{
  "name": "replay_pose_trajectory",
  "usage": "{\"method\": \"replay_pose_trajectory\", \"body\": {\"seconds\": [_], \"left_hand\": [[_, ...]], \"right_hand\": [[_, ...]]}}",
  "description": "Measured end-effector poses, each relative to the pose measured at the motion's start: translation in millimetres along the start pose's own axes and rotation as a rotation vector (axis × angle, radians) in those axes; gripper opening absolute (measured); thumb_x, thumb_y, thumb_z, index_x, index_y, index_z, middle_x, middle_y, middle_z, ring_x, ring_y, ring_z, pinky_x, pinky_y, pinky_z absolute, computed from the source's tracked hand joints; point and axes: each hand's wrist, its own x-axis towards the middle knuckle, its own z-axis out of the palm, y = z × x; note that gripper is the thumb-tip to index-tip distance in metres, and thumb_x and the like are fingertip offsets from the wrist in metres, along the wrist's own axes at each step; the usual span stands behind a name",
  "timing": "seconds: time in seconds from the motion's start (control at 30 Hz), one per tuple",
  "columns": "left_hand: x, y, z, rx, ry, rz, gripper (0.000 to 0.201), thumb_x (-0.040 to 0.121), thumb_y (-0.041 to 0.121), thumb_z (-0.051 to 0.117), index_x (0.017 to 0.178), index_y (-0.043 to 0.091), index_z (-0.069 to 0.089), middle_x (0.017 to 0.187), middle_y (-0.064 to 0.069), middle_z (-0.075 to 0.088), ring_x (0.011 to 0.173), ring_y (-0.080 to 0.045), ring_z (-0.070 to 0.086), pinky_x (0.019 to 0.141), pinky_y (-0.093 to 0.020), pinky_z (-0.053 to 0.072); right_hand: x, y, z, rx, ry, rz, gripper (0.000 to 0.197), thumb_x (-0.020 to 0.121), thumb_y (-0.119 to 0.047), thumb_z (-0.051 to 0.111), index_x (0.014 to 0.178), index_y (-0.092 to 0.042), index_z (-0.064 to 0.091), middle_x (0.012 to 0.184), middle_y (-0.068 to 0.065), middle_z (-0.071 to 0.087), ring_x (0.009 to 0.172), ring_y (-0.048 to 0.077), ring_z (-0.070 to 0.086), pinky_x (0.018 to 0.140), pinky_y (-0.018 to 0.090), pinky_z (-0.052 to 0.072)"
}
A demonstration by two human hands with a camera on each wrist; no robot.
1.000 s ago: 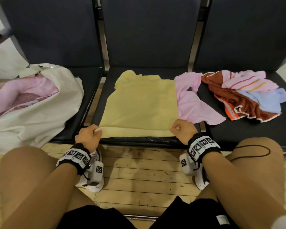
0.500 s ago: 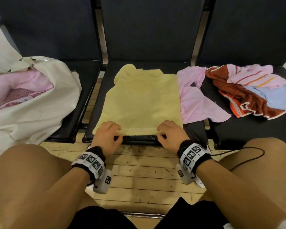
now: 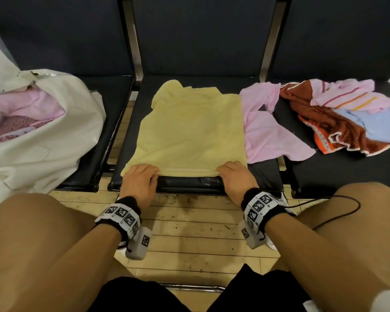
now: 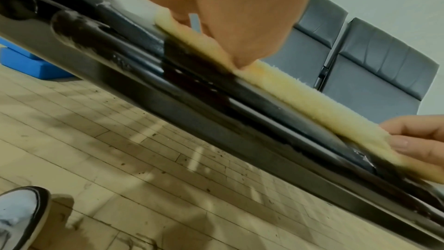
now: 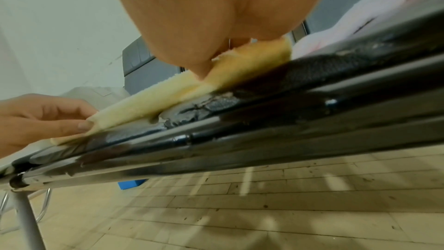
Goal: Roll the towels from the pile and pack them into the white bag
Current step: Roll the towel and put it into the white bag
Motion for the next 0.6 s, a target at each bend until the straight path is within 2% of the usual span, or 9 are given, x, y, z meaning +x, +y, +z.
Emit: {"method": "replay_pose_trajectory", "body": {"seconds": [0.07, 0.17, 0.3, 0.4, 0.5, 0.57, 0.6], "left_hand": [[3, -1, -2, 0.031, 0.002, -0.031, 0.025, 0.101, 0.022, 0.046, 0.113, 0.019, 0.067, 0.114, -0.002, 0.067, 0.111, -0.030, 0.055, 0.096, -0.049, 0.042], [7, -1, -5, 0.064, -0.023, -0.061, 0.025, 0.104, 0.025, 0.039, 0.115, 0.021, 0.061, 0.109, -0.001, 0.067, 0.105, -0.029, 0.055, 0.092, -0.045, 0.039], [8, 5, -7, 0.075, -0.042, -0.080, 0.023, 0.103, 0.025, 0.039, 0.117, 0.021, 0.057, 0.104, -0.002, 0.067, 0.099, -0.028, 0.053, 0.089, -0.043, 0.032], [9, 7, -5, 0.089, -0.022, -0.118, 0.027, 0.099, 0.025, 0.049, 0.124, 0.022, 0.057, 0.116, -0.001, 0.063, 0.110, -0.027, 0.051, 0.098, -0.046, 0.027], [10, 13, -5, 0.081, 0.062, -0.057, 0.026, 0.093, 0.018, 0.059, 0.118, 0.021, 0.064, 0.119, -0.001, 0.058, 0.116, -0.025, 0.046, 0.101, -0.047, 0.025], [10, 19, -5, 0.036, 0.086, 0.047, 0.020, 0.090, 0.011, 0.062, 0.108, 0.016, 0.067, 0.111, -0.003, 0.060, 0.107, -0.027, 0.049, 0.095, -0.046, 0.035], [10, 22, -3, 0.016, 0.070, 0.104, 0.015, 0.090, 0.010, 0.062, 0.103, 0.014, 0.067, 0.106, -0.003, 0.061, 0.101, -0.028, 0.050, 0.090, -0.047, 0.041]], "right_hand": [[1, 0, -5, 0.007, -0.014, 0.011, 0.034, 0.084, 0.004, 0.051, 0.112, -0.007, 0.065, 0.101, 0.011, 0.064, 0.092, 0.033, 0.055, 0.081, 0.042, 0.047], [3, -2, -11, 0.026, -0.065, 0.042, 0.037, 0.090, 0.000, 0.045, 0.122, -0.012, 0.059, 0.104, 0.009, 0.065, 0.092, 0.032, 0.057, 0.082, 0.042, 0.046], [-2, -3, -14, 0.148, -0.042, 0.113, 0.025, 0.099, -0.020, 0.042, 0.120, -0.017, 0.055, 0.103, 0.004, 0.065, 0.088, 0.030, 0.061, 0.078, 0.042, 0.052], [-4, -1, -13, 0.087, 0.104, 0.112, 0.022, 0.093, -0.017, 0.056, 0.113, -0.015, 0.063, 0.104, 0.004, 0.066, 0.092, 0.030, 0.060, 0.082, 0.040, 0.048], [-4, 3, -7, -0.013, 0.294, 0.024, 0.024, 0.071, 0.002, 0.072, 0.091, -0.012, 0.071, 0.097, 0.005, 0.066, 0.086, 0.030, 0.060, 0.075, 0.040, 0.044], [-3, -2, -4, 0.015, 0.299, -0.071, 0.027, 0.065, 0.008, 0.071, 0.086, -0.009, 0.071, 0.093, 0.006, 0.067, 0.081, 0.030, 0.060, 0.070, 0.038, 0.048], [-4, -6, -5, 0.037, 0.269, -0.108, 0.022, 0.069, 0.004, 0.068, 0.087, -0.008, 0.070, 0.093, 0.006, 0.066, 0.081, 0.030, 0.059, 0.070, 0.038, 0.050]]}}
